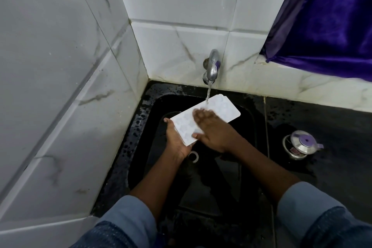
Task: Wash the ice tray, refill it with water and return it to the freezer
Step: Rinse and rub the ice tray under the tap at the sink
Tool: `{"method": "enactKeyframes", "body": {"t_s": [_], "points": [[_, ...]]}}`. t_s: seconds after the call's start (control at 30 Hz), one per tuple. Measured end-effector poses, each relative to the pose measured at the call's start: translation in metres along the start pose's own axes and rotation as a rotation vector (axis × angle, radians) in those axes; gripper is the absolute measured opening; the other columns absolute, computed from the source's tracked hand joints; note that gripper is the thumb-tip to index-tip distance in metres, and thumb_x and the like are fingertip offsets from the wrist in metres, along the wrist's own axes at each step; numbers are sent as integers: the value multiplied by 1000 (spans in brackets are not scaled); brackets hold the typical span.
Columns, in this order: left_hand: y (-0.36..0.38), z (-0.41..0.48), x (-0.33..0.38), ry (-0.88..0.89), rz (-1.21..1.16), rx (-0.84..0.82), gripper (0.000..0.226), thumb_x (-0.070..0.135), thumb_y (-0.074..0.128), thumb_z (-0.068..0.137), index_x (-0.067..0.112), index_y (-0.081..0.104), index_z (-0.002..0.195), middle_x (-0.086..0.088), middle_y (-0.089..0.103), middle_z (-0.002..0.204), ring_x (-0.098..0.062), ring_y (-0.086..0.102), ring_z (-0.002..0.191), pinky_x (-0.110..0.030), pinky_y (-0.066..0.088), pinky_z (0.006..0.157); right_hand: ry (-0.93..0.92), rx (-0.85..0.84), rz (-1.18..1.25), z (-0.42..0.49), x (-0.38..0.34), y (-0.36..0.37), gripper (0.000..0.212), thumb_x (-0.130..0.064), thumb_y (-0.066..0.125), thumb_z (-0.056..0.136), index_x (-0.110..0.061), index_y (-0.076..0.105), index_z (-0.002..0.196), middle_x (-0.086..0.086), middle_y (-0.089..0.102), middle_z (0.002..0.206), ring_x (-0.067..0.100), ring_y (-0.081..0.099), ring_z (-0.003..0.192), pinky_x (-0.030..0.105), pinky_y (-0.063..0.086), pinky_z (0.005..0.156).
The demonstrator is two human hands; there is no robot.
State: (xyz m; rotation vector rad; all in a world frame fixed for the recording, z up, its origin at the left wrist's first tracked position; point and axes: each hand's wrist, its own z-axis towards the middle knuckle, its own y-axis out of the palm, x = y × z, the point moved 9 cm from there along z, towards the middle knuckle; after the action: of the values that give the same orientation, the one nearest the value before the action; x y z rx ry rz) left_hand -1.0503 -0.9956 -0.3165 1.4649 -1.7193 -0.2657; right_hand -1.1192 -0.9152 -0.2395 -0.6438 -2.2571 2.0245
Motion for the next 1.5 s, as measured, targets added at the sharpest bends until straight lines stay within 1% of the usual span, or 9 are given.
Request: {"method": "enactKeyframes", "body": {"t_s": [0.17, 0.27, 0.4, 0.6, 0.9, 1.17, 1.3, 1.4, 1.5], "points": [[16, -4, -6, 1, -43, -61, 108, 92, 26, 90, 8, 58, 150, -20, 69, 138, -39, 72, 118, -59, 45, 117, 352, 42, 95, 3, 48, -14, 105, -80, 1, 94, -5, 0, 167, 17, -3, 176, 29, -7, 163, 41, -8, 130], [24, -8, -5, 22, -65, -51, 103, 87, 24, 95, 7, 61, 147, -17, 76, 121, -30, 78, 99, -45, 59, 93, 127, 21, 89, 13, -9, -11, 89, -63, 27, 107, -2, 5, 167, 20, 3, 175, 31, 0, 163, 42, -4, 131], [11, -7, -4, 29, -58, 34, 92, 84, 26, 97, 9, 69, 127, -14, 78, 118, -32, 70, 117, -51, 43, 120, -120, -26, 40, 9, -39, 1, 82, -64, 24, 107, -13, 7, 169, 6, 0, 176, 17, -5, 162, 35, -9, 130], [20, -11, -3, 8, -67, -97, 109, 91, 23, 91, 6, 56, 151, -25, 62, 147, -44, 59, 137, -60, 39, 121, 187, 24, 50, 11, 33, -20, 114, -88, -15, 85, -11, -5, 168, 12, -8, 176, 27, -7, 163, 43, -4, 132], [14, -6, 3, 41, -38, -44, 94, 87, 28, 95, 7, 70, 118, -18, 76, 116, -35, 73, 111, -53, 49, 112, -169, 1, 24, 5, -43, 4, 90, -71, 24, 103, -11, 9, 169, 9, 4, 176, 20, -2, 163, 36, -3, 132], [9, -15, 10, 59, 3, -15, 99, 87, 22, 95, 10, 65, 139, -22, 70, 137, -43, 67, 127, -61, 44, 117, 294, 77, 104, 4, 51, -28, 120, -87, -14, 85, -2, 8, 167, 19, 4, 175, 31, 1, 163, 40, -5, 131], [19, -15, 13, 62, -33, -49, 104, 86, 19, 96, 6, 56, 151, -22, 68, 140, -38, 69, 122, -45, 63, 91, 97, 43, 91, 15, -14, -12, 105, -80, 11, 95, -5, 3, 168, 17, 0, 176, 30, -2, 163, 44, -3, 132], [17, -18, 12, 40, -20, -36, 105, 88, 24, 94, 5, 57, 150, -24, 63, 146, -38, 63, 133, -52, 48, 114, -106, 22, 13, 11, -48, 1, 96, -74, 15, 99, -8, 6, 168, 12, -1, 176, 22, -6, 163, 41, -6, 132], [14, -19, 15, 55, -1, -37, 103, 87, 21, 95, 7, 61, 146, -22, 65, 144, -39, 66, 130, -52, 48, 112, -57, 38, 37, 9, -20, -8, 99, -81, 7, 97, -13, 2, 169, 7, -3, 176, 22, -5, 163, 34, -10, 129]]}}
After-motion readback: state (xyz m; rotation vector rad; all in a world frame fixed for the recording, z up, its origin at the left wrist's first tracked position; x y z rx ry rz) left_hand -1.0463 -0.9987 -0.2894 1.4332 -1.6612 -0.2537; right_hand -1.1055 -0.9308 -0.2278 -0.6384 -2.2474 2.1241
